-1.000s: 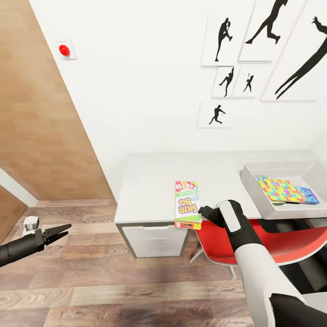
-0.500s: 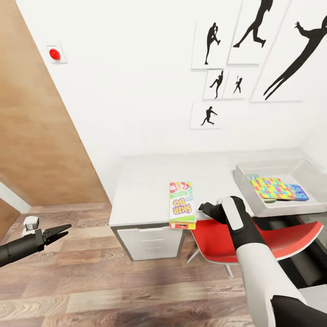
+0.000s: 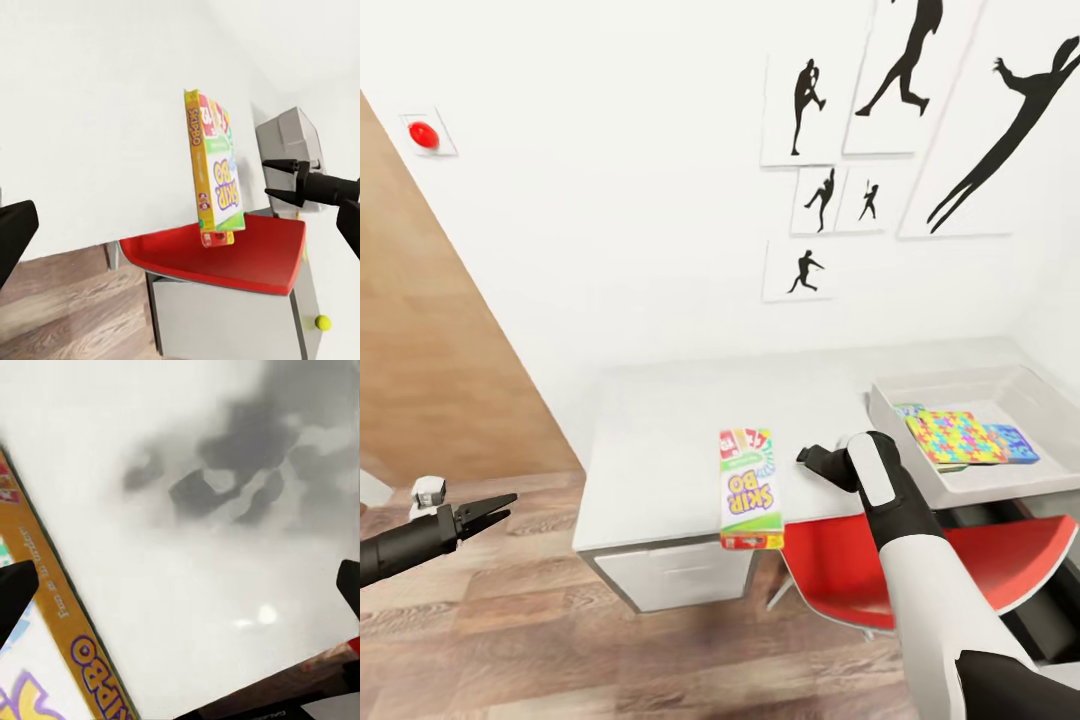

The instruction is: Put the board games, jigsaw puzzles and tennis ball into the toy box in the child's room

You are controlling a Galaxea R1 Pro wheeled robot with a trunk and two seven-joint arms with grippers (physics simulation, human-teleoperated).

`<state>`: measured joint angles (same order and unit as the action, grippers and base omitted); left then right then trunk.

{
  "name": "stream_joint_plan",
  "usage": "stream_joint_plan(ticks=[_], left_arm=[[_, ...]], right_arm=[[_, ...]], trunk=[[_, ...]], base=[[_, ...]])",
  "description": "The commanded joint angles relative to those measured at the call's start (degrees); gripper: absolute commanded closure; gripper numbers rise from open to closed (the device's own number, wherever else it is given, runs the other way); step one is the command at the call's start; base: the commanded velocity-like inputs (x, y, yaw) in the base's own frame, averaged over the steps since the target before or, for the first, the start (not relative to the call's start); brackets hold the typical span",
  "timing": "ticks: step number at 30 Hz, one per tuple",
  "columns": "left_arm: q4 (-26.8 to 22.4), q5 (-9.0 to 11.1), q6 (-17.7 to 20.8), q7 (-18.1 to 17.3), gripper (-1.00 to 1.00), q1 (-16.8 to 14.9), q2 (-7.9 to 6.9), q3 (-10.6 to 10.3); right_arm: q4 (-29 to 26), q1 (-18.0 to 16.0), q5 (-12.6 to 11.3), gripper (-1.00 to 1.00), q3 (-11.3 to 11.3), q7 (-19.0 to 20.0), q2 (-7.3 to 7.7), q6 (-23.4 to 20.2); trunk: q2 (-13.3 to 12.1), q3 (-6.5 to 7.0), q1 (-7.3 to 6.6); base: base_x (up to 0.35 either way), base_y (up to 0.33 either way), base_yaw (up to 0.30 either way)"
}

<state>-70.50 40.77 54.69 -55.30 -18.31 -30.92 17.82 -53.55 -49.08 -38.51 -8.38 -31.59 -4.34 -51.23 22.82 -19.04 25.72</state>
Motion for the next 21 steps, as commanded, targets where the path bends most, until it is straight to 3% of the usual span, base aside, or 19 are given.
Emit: stream_joint_plan(ticks=[1, 9, 21], left_arm=[[0.0, 0.0, 0.2, -0.2, -1.0, 0.0, -0.01, 0.0], [0.0, 0.0, 0.2, -0.2, -1.0, -0.1, -0.01, 0.0], [0.0, 0.1, 0.2, -0.2, -1.0, 0.0, -0.01, 0.0]], right_arm=[[-0.1, -0.1, -0.6, -1.0, -0.1, -0.6, -0.05, -0.1], [-0.1, -0.1, -0.6, -1.0, -0.1, -0.6, -0.11, -0.1], [-0.1, -0.1, -0.6, -1.0, -0.1, -0.6, -0.08, -0.1]], trunk=[[0.1, -0.09, 0.07], [0.1, -0.08, 0.07], [0.1, -0.08, 0.07]], base=[[0.331, 0.099, -0.01], [0.307, 0.17, 0.004], [0.252, 0.159, 0.097]])
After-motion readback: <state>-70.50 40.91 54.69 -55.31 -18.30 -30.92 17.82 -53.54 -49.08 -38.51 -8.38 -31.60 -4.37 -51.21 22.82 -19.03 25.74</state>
